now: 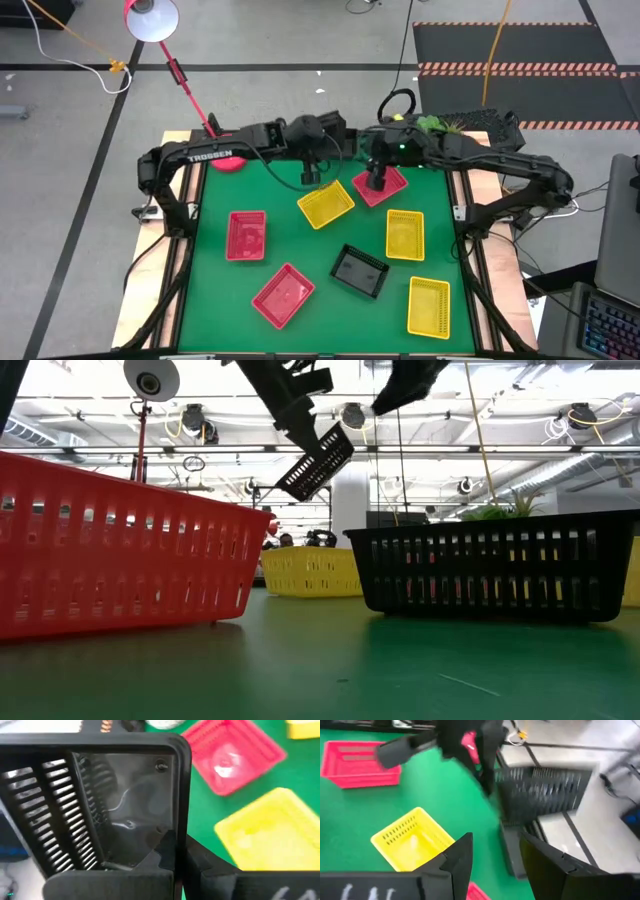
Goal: Stack baskets by color
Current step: Stack the middle black bin on the top black bin
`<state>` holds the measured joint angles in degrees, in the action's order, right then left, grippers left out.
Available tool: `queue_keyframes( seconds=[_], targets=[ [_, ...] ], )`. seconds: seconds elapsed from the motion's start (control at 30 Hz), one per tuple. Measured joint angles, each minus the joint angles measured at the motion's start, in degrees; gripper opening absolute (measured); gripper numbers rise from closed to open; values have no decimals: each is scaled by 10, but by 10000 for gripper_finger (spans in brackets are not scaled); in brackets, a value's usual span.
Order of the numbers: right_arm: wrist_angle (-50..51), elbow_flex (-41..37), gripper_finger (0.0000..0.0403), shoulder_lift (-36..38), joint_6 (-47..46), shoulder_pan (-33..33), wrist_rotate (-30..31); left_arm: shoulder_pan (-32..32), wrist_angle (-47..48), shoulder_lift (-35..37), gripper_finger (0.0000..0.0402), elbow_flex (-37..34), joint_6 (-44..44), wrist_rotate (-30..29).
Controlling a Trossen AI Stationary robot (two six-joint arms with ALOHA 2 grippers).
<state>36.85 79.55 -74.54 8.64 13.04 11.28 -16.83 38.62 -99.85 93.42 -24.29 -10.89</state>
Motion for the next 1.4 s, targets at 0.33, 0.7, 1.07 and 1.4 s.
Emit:
queue_keyframes(
  seconds=[0.33, 0.7, 1.07, 1.4],
  targets=[
    [78, 0, 158, 75, -37, 17, 70, -42, -66, -34, 8, 3, -72, 35],
    [91, 0, 157, 112, -69, 56, 70, -49, -132, -150, 18, 2, -127, 55],
    [89, 0, 157, 113, -74, 58, 69, -70, -165, -182, 15, 2, -129, 53],
    [89, 0, 157, 113, -80, 58, 69, -82, -173, -191, 7, 1, -112, 81]
  ],
)
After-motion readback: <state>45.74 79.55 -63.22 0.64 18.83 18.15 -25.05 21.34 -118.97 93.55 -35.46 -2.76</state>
